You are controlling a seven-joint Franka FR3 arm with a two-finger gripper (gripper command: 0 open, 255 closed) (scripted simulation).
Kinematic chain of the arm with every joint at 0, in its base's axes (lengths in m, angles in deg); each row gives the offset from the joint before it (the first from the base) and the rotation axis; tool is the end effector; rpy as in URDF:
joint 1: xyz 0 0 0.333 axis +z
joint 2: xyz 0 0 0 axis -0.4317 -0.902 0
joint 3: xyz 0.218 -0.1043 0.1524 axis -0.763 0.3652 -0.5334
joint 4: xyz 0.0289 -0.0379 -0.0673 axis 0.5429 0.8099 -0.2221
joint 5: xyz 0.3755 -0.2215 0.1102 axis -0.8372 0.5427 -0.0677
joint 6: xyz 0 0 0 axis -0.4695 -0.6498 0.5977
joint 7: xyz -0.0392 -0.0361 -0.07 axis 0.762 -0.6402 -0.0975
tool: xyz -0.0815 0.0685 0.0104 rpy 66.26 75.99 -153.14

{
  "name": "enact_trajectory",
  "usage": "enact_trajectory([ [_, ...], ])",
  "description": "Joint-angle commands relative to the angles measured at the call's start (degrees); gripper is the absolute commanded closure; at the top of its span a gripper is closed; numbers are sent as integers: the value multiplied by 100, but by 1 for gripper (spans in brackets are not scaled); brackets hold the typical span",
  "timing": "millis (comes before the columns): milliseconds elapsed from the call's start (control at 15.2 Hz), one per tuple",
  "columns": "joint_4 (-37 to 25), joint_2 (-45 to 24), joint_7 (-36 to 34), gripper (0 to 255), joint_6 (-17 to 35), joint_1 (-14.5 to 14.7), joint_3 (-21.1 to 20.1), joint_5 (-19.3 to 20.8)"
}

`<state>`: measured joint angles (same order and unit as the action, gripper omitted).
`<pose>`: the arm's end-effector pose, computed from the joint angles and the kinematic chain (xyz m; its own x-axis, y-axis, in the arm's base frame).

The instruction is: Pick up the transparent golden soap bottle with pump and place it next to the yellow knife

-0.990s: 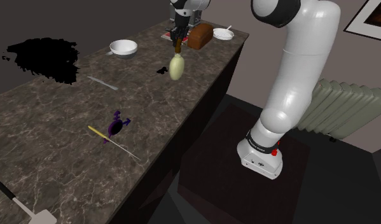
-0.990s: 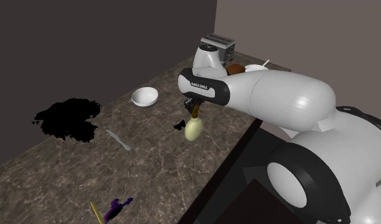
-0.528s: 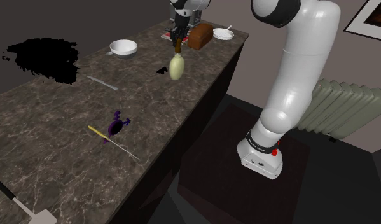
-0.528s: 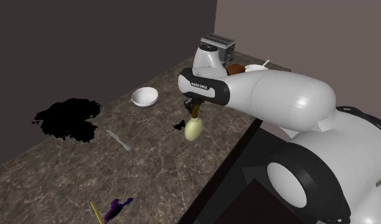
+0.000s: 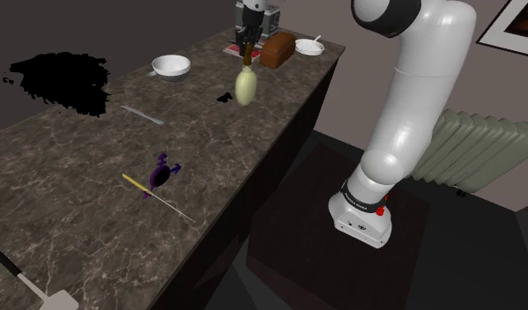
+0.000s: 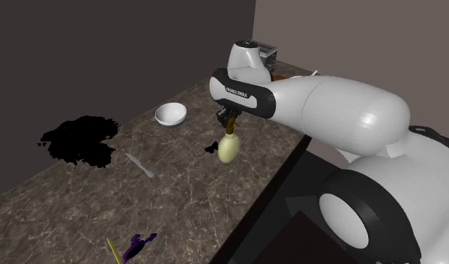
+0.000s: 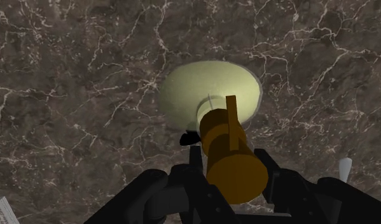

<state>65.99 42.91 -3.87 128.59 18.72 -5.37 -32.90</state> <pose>0.6716 -0.1844 0.4210 0.9891 0.0027 0.1470 0.0110 -0.9984 -0.0556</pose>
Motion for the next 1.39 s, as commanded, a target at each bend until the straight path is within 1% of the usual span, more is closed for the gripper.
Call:
enact_trajectory([
  [0,-126,25,-15,255,-148,-4,6,13],
  [1056,-1321,33,-142,255,-1345,-41,29,63],
  [1320,-754,680,-551,255,-1373,242,-91,245],
])
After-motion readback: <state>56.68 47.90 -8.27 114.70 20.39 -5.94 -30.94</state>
